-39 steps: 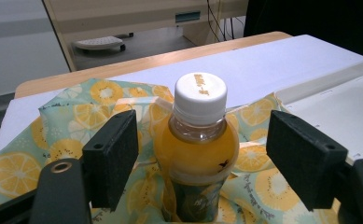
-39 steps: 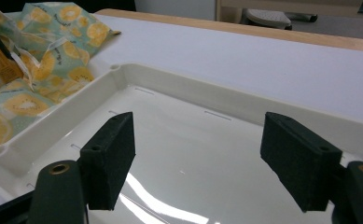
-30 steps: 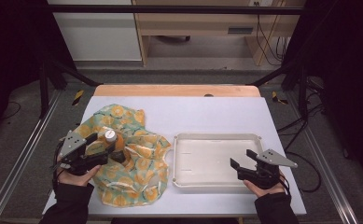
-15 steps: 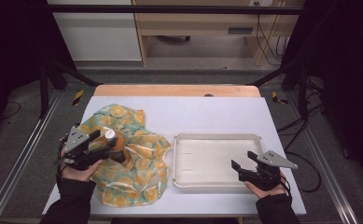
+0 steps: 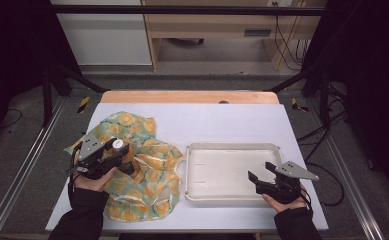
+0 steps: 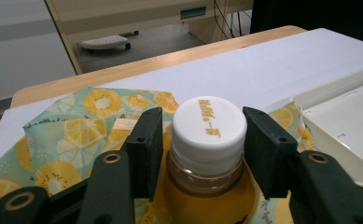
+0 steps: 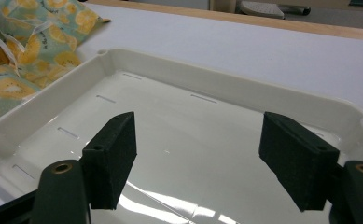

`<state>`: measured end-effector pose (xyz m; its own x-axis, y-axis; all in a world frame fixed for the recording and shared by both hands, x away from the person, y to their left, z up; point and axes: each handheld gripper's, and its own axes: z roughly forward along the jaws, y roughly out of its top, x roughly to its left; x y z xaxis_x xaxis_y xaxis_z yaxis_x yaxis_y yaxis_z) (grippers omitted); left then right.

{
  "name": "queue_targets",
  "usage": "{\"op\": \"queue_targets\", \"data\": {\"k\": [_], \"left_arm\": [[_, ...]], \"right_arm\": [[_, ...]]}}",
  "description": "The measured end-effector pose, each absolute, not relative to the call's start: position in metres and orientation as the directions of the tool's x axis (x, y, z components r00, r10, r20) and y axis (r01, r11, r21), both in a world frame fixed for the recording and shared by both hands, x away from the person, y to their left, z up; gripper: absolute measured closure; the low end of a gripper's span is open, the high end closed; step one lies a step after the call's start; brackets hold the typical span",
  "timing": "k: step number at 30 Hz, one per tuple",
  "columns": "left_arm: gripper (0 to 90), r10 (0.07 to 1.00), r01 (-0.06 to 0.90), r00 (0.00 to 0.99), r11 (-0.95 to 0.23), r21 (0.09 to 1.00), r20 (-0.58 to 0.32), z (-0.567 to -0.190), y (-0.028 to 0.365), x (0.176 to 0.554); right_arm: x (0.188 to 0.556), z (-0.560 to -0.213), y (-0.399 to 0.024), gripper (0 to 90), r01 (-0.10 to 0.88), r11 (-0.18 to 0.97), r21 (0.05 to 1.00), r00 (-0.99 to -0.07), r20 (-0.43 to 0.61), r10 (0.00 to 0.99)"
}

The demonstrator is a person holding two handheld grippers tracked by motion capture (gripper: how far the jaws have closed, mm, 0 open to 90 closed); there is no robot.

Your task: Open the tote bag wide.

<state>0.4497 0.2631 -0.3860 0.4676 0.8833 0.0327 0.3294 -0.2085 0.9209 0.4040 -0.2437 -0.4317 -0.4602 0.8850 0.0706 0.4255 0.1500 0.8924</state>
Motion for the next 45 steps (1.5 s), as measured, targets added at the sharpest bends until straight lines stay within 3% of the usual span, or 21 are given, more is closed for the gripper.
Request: {"op": "queue_targets", "data": {"k": [14,45], "left_arm": [[57.5,0.893,0.304,0.449,-0.175,0.937,0.021,-0.3881,0.2624,0.4451],[58.5,0.912,0.306,0.408,-0.170,0.937,0.032,-0.3856,0.2557,0.4444]], "right_arm": [[0.4041,-0.4321,-0.2451,27.6,0.430,0.146,0.891,-0.457,0.076,0.886],[0.4051,-0.4323,-0.2470,27.7,0.433,0.136,0.891,-0.453,0.085,0.888]]}}
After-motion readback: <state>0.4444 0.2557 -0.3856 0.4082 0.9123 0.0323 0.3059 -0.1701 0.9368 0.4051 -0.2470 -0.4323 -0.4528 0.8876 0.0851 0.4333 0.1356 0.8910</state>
